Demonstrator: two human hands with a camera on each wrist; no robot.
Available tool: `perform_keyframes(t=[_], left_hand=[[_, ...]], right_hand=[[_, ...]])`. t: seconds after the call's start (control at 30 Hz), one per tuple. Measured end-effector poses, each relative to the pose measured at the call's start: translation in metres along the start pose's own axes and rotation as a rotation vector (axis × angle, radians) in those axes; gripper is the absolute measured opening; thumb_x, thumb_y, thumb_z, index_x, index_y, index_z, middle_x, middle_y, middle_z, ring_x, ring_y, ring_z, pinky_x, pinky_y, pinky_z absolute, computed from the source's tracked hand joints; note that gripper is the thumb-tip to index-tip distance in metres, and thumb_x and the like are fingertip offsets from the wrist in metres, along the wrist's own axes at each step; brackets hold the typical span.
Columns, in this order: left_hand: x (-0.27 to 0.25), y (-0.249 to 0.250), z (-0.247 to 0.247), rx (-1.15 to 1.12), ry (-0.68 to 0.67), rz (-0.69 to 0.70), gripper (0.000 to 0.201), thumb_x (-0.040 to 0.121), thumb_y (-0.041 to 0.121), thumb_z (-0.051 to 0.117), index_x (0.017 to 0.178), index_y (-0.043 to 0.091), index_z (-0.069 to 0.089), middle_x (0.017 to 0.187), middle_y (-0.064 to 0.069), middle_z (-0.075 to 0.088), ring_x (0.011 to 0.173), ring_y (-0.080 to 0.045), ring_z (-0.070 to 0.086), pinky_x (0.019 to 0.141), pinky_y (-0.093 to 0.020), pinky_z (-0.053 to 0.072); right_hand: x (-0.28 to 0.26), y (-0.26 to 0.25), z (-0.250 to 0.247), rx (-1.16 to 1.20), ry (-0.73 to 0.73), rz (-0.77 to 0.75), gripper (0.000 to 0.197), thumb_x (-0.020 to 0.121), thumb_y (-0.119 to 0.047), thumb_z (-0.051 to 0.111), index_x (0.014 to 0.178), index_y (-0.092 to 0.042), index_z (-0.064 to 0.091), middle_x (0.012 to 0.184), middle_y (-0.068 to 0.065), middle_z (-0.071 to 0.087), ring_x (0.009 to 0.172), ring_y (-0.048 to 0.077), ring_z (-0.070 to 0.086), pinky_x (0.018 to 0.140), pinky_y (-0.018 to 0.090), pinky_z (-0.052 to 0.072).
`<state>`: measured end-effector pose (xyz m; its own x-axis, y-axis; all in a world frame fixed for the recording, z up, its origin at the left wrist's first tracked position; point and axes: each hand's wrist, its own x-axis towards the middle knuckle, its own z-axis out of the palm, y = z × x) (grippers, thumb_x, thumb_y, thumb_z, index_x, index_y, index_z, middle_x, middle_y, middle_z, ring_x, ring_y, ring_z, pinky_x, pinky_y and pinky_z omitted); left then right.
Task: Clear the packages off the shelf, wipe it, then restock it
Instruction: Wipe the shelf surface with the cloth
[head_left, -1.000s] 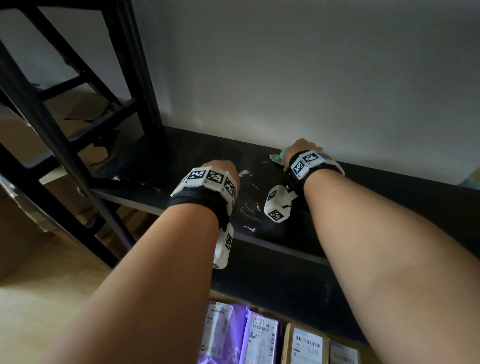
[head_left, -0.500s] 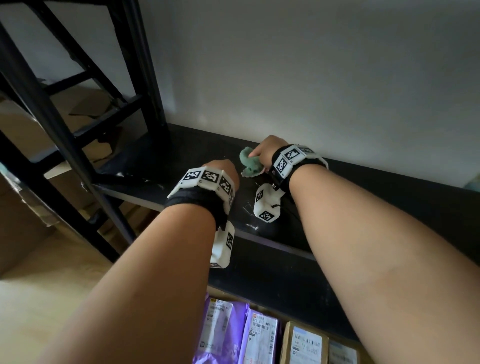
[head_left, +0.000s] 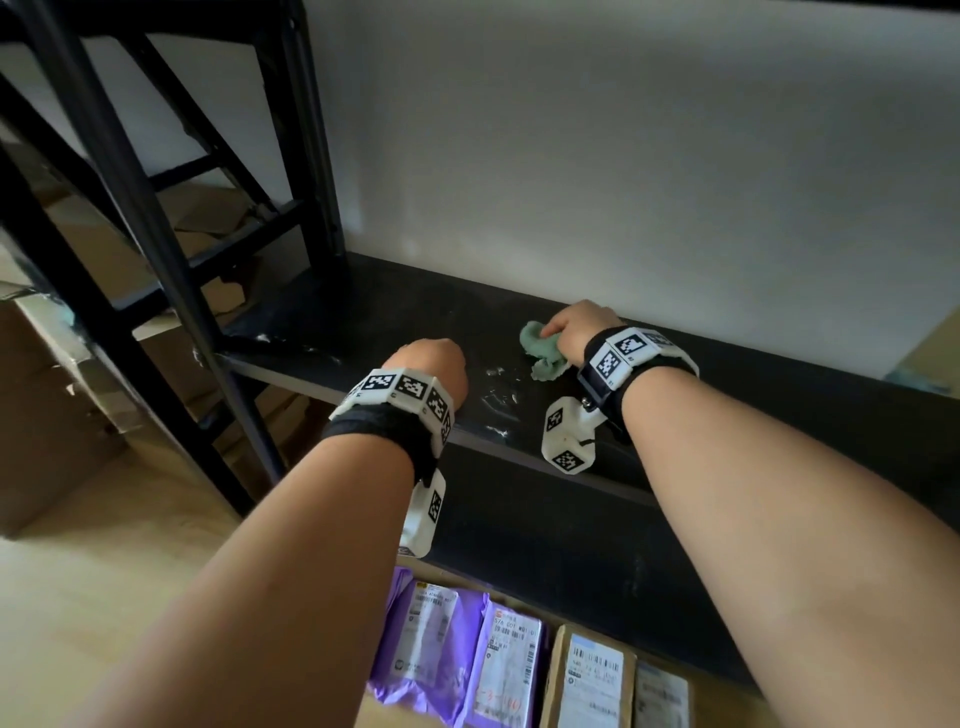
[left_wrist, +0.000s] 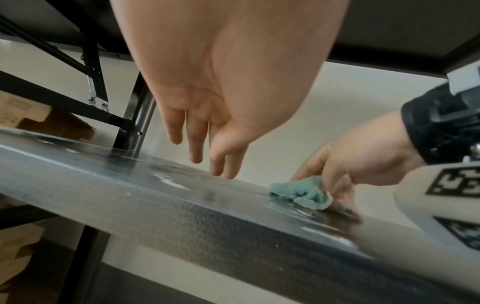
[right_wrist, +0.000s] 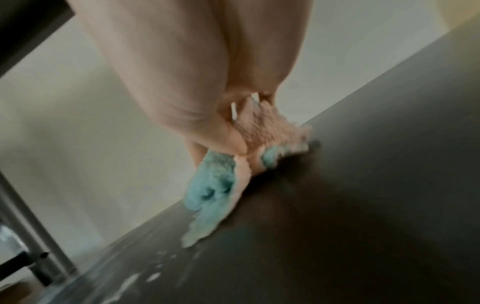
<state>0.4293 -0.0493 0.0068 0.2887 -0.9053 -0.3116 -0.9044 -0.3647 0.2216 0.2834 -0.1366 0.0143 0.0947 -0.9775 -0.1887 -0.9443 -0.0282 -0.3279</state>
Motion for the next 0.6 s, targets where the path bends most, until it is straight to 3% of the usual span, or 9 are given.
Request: perform_keyframes(t=[0.07,0.17,0.33,0.43,0.5,0.6], left_hand=[[-0.002,-0.001,0.005,0.023,-0.026,0.002,0.042,0.093,0.012,0.053,0.134,0.018,0.054,0.133,-0.011,0.053,0.118,-0.030,0.055,0.099,-0.036,0.047],[-0.003,0.000,0.008,0.020,-0.038,-0.007,0.038,0.094,0.012,0.054,0.132,0.015,0.056,0.128,-0.012,0.056,0.114,-0.030,0.058,0.098,-0.037,0.049],[0.002,-0.001,0.008,-0.003,-0.043,-0.051,0.035,0.095,0.016,0.053,0.130,0.013,0.055,0.128,-0.012,0.055,0.117,-0.029,0.055,0.099,-0.038,0.048],[0.004,-0.001,0.010,0.061,-0.065,-0.038,0.042,0.095,0.018,0.052,0.137,0.019,0.048,0.136,-0.011,0.049,0.129,-0.028,0.045,0.103,-0.041,0.044],[0.001,-0.001,0.013,0.109,-0.084,-0.024,0.043,0.095,0.020,0.051,0.138,0.020,0.046,0.140,-0.010,0.045,0.135,-0.031,0.038,0.107,-0.043,0.041],[-0.003,-0.007,0.019,0.185,-0.064,-0.016,0.048,0.091,0.019,0.054,0.138,0.021,0.045,0.142,-0.010,0.045,0.134,-0.035,0.040,0.106,-0.046,0.041]], right_hand=[[0.002,0.003,0.005,-0.072,-0.054,0.010,0.034,0.090,-0.036,0.058,0.114,-0.015,0.069,0.113,0.005,0.069,0.103,0.025,0.064,0.094,0.038,0.052],[-0.003,-0.003,0.007,-0.068,-0.102,-0.003,0.041,0.080,-0.042,0.069,0.107,-0.011,0.066,0.103,0.006,0.069,0.094,0.024,0.067,0.088,0.036,0.055],[-0.014,-0.015,0.012,-0.087,-0.140,-0.152,0.042,0.087,-0.020,0.068,0.128,-0.022,0.063,0.121,0.001,0.066,0.106,0.019,0.064,0.094,0.032,0.052],[-0.024,-0.016,0.015,-0.037,-0.176,-0.226,0.036,0.090,-0.017,0.064,0.126,-0.019,0.066,0.121,0.002,0.067,0.094,0.016,0.064,0.081,0.028,0.051],[-0.030,-0.014,0.016,-0.051,-0.205,-0.292,0.039,0.089,-0.008,0.063,0.125,-0.022,0.066,0.125,-0.001,0.065,0.100,0.017,0.063,0.082,0.026,0.049],[-0.041,-0.011,0.014,-0.075,-0.253,-0.341,0.045,0.086,0.001,0.063,0.120,-0.027,0.069,0.127,-0.005,0.063,0.105,0.017,0.062,0.083,0.024,0.049]])
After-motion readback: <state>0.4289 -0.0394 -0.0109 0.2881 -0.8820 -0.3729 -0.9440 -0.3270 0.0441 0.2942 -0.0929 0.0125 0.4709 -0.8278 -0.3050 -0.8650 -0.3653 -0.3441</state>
